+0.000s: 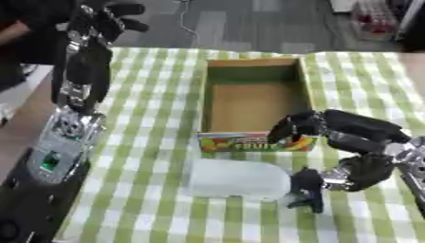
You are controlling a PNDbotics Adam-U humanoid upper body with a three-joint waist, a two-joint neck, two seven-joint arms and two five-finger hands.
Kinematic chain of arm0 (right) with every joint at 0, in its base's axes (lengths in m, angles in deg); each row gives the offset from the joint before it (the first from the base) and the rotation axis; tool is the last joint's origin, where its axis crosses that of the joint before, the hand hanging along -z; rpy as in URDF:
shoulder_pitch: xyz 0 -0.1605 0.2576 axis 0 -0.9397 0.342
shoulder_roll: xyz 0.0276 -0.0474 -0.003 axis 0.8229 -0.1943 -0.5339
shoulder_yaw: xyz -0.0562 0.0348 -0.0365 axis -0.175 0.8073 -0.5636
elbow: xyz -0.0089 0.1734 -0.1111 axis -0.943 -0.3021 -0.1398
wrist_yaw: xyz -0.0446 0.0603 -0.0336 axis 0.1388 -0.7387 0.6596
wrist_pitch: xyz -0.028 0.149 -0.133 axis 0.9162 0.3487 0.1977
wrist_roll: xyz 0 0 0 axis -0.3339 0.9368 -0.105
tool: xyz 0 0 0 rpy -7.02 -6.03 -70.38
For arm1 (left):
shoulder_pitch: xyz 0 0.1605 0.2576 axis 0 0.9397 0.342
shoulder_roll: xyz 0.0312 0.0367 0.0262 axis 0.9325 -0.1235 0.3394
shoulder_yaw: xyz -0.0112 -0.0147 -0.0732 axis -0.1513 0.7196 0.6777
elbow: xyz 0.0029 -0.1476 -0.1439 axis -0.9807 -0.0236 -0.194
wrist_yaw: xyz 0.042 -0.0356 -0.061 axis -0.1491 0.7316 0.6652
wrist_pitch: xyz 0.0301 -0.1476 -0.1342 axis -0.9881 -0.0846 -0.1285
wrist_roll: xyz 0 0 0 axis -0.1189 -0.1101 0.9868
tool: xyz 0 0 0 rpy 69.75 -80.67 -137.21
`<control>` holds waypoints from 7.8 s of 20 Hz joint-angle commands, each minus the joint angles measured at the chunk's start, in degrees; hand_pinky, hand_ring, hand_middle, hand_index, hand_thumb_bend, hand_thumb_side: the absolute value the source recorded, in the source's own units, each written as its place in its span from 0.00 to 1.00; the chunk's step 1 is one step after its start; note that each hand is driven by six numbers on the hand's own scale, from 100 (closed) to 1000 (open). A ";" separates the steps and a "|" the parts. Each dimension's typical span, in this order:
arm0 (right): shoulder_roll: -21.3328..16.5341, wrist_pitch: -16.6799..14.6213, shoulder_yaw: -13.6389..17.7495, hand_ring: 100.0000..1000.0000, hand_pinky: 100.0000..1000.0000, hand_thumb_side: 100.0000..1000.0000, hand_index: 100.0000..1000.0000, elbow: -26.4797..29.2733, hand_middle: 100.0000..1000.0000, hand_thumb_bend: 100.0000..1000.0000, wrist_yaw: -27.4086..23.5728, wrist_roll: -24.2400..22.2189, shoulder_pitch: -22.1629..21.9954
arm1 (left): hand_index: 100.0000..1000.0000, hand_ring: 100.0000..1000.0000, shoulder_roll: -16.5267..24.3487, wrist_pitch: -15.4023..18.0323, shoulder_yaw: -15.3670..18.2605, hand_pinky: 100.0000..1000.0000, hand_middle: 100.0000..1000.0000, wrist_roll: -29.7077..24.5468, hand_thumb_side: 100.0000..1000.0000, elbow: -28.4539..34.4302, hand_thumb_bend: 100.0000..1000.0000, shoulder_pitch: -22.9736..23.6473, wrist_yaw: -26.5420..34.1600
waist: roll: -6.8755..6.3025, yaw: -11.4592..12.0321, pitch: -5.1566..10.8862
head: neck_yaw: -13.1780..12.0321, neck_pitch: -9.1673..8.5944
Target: Pick up objects on the table and place them in the box.
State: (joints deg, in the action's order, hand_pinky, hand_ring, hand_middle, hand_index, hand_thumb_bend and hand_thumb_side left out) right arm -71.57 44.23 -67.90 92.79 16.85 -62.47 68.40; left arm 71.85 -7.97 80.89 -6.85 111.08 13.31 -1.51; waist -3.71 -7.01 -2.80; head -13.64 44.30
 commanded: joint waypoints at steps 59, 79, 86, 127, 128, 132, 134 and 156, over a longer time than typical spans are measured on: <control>0.28 -5.21 -1.64 0.77 0.78 1.00 0.86 -11.35 0.78 0.65 19.27 0.67 3.32 | 0.86 0.72 -0.05 0.02 -1.13 0.56 0.78 -1.39 0.90 2.47 0.53 -4.65 1.98 | -1.17 6.04 -2.73 | 1.44 -0.18; 2.49 -9.91 -1.88 0.78 0.79 1.00 0.86 -17.45 0.78 0.68 29.52 5.06 1.80 | 0.86 0.72 -0.11 -0.01 -1.24 0.56 0.78 -1.41 0.90 2.49 0.54 -5.13 2.18 | -0.93 6.33 -2.76 | 1.25 -0.18; 2.64 -12.98 -2.94 0.78 0.79 1.00 0.86 -14.72 0.78 0.68 34.94 7.69 1.12 | 0.86 0.72 -0.11 -0.02 -1.20 0.56 0.78 -1.34 0.90 2.46 0.54 -5.02 2.22 | -0.99 5.99 -2.35 | 0.98 -0.18; -3.54 -6.49 0.98 0.00 0.00 0.58 0.30 1.46 0.07 0.39 12.52 17.74 -1.37 | 0.86 0.71 1.41 -0.06 -0.21 0.55 0.78 -0.54 0.91 2.02 0.54 -1.82 0.82 | -0.76 3.63 -0.74 | -1.51 -0.47; -4.19 -5.77 1.38 0.00 0.00 0.58 0.30 3.00 0.07 0.39 11.45 17.01 -1.31 | 0.86 0.71 1.52 -0.07 -0.07 0.55 0.78 -0.39 0.91 1.94 0.54 -1.52 0.66 | -0.68 3.48 -0.67 | -1.57 -0.57; -7.01 -2.65 3.72 0.00 0.00 0.57 0.30 9.47 0.08 0.39 8.50 14.32 -1.19 | 0.86 0.71 1.93 -0.04 0.41 0.55 0.78 0.26 0.91 1.61 0.54 -0.68 0.17 | -0.33 3.06 -0.31 | -2.09 -0.63; -8.18 -1.16 4.88 0.00 0.00 0.56 0.30 12.12 0.08 0.39 7.44 13.29 -0.72 | 0.86 0.71 2.08 -0.02 0.42 0.55 0.78 0.40 0.91 1.56 0.54 -0.40 -0.03 | -0.25 3.01 -0.17 | -2.27 -0.44; -13.50 3.34 9.42 0.00 0.00 0.48 0.29 12.01 0.09 0.42 3.02 21.01 6.39 | 0.85 0.71 1.76 0.71 -0.10 0.56 0.78 0.26 0.91 2.51 0.54 -1.66 -0.38 | -0.03 4.45 -0.81 | -0.54 -1.00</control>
State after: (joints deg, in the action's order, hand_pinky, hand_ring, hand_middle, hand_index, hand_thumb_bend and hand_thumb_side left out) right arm -83.95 47.77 -59.02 104.80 19.76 -42.33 73.29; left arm 71.95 -7.54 80.56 -6.59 112.51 12.51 -1.57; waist -3.92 -2.57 -4.15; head -14.83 44.02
